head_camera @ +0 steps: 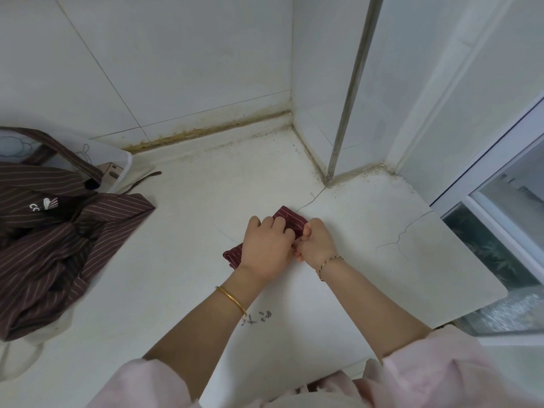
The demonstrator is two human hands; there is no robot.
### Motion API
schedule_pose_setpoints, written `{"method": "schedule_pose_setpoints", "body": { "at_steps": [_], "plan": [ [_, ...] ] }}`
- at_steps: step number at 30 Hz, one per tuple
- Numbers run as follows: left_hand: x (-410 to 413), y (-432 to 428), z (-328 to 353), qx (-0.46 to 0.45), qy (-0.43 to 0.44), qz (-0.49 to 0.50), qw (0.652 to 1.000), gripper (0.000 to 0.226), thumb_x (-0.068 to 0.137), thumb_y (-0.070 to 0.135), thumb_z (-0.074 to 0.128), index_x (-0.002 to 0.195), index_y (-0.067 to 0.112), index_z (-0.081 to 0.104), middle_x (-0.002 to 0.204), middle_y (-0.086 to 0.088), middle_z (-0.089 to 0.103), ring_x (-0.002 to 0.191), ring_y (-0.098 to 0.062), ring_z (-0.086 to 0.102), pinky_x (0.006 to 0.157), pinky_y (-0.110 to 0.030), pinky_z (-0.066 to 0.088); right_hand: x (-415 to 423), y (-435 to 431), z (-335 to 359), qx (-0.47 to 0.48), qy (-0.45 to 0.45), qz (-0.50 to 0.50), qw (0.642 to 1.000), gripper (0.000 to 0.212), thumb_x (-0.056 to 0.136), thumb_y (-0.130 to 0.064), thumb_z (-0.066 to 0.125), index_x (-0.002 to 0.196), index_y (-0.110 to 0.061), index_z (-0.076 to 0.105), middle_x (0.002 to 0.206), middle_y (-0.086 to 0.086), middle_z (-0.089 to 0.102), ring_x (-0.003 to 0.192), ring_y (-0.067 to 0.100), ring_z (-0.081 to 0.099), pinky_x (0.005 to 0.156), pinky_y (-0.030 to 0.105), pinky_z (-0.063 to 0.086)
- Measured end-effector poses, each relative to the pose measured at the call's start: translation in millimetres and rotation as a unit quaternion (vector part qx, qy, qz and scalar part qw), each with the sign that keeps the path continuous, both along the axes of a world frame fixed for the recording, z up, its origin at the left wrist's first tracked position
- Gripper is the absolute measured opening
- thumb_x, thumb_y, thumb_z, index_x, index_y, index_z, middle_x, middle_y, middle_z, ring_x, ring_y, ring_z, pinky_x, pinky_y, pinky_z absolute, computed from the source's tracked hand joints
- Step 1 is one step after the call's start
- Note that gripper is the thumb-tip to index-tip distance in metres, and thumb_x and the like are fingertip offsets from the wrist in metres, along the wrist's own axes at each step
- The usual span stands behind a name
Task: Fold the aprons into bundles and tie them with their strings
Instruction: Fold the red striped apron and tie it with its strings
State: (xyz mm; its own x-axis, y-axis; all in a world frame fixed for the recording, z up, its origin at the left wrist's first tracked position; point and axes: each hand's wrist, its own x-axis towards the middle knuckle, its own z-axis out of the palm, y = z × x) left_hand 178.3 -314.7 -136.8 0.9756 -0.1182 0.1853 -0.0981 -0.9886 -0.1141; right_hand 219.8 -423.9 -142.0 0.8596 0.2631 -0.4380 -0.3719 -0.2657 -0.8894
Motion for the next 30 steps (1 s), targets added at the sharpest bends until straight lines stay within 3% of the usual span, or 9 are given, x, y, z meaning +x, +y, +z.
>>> {"method": "schedule_pose_setpoints", "body": {
  "at_steps": [4,7,10,13,17,19,23,26,30],
  "plan": [
    [-2,3,-2,-0.018,0.002,0.032,0.999,0.026,0.066,0.025,0.034,0.051,0.018,0.054,0.056,0.001,0.047,0.049,-0.020,0.045,0.056,-0.029,0.026,0,-7,-7,-0.028,-0.019,0.016,0.999,0.038,0.075,0.020,0.030,0.072,-0.018,0.025,0.067,0.007,0.035,0.059,0.019,0.031,0.047,0.026,0.030],
    [-6,9,-4,-0.069,0.043,0.067,0.994,0.026,0.077,0.025,0.036,0.066,0.014,0.057,0.068,0.002,0.045,0.062,-0.022,0.048,0.061,-0.030,0.025,4,-15,-13,-0.058,-0.027,0.037,0.997,0.034,0.077,0.016,0.029,0.073,-0.018,0.026,0.075,0.012,0.043,0.067,0.021,0.037,0.051,0.027,0.035],
    [-4,16,-10,-0.126,0.123,0.125,0.976,0.017,0.089,0.024,0.040,0.086,0.015,0.054,0.083,0.003,0.039,0.082,-0.021,0.046,0.070,-0.030,0.028,3,-11,-17,-0.080,-0.026,0.041,0.996,0.033,0.078,0.015,0.027,0.073,-0.018,0.025,0.073,0.010,0.043,0.059,0.020,0.035,0.047,0.024,0.033],
    [-5,18,-14,-0.170,0.148,0.145,0.963,0.014,0.089,0.022,0.042,0.088,0.014,0.053,0.086,0.001,0.040,0.081,-0.022,0.045,0.069,-0.030,0.029,4,-7,-20,-0.119,-0.025,0.023,0.992,0.035,0.082,0.014,0.021,0.072,-0.020,0.023,0.067,0.007,0.031,0.046,0.014,0.026,0.036,0.016,0.025],
    [-5,29,-13,-0.223,0.198,0.117,0.947,0.012,0.088,0.018,0.046,0.095,0.011,0.052,0.097,-0.005,0.049,0.091,-0.026,0.050,0.070,-0.030,0.036,6,-17,-22,-0.032,0.081,0.023,0.996,0.034,0.088,0.009,0.049,0.074,-0.015,0.031,0.080,0.017,0.052,0.054,0.019,0.052,0.045,0.020,0.048],
    [-6,30,-11,-0.248,0.211,0.122,0.938,0.025,0.086,0.030,0.053,0.104,0.012,0.050,0.107,-0.005,0.045,0.099,-0.024,0.048,0.077,-0.032,0.042,2,-21,-23,-0.004,0.107,0.001,0.994,0.028,0.088,0.007,0.053,0.078,-0.014,0.037,0.088,0.018,0.055,0.055,0.020,0.058,0.044,0.025,0.049],
    [-6,13,-15,-0.078,0.210,0.115,0.968,0.067,0.077,0.061,0.058,0.116,0.012,0.037,0.115,-0.004,0.038,0.102,-0.023,0.043,0.071,-0.033,0.042,-7,-22,-21,0.051,0.132,-0.034,0.989,0.020,0.092,0.006,0.044,0.093,-0.013,0.044,0.094,0.016,0.059,0.059,0.025,0.059,0.050,0.030,0.047],
    [2,9,-11,-0.030,0.183,0.087,0.979,0.045,0.087,0.038,0.055,0.118,0.010,0.039,0.118,-0.009,0.043,0.100,-0.025,0.048,0.065,-0.032,0.037,-10,-28,-13,0.065,0.131,-0.036,0.989,0.023,0.091,0.006,0.045,0.107,-0.010,0.044,0.098,0.015,0.060,0.067,0.026,0.059,0.055,0.032,0.048],
    [18,11,19,-0.124,0.171,0.085,0.974,0.026,0.088,0.030,0.051,0.104,0.010,0.046,0.101,-0.008,0.054,0.090,-0.028,0.055,0.063,-0.031,0.039,-2,-50,-7,0.108,0.140,-0.087,0.980,0.030,0.092,0.006,0.048,0.119,-0.005,0.042,0.093,0.014,0.058,0.070,0.027,0.060,0.057,0.035,0.053]
  ]
}}
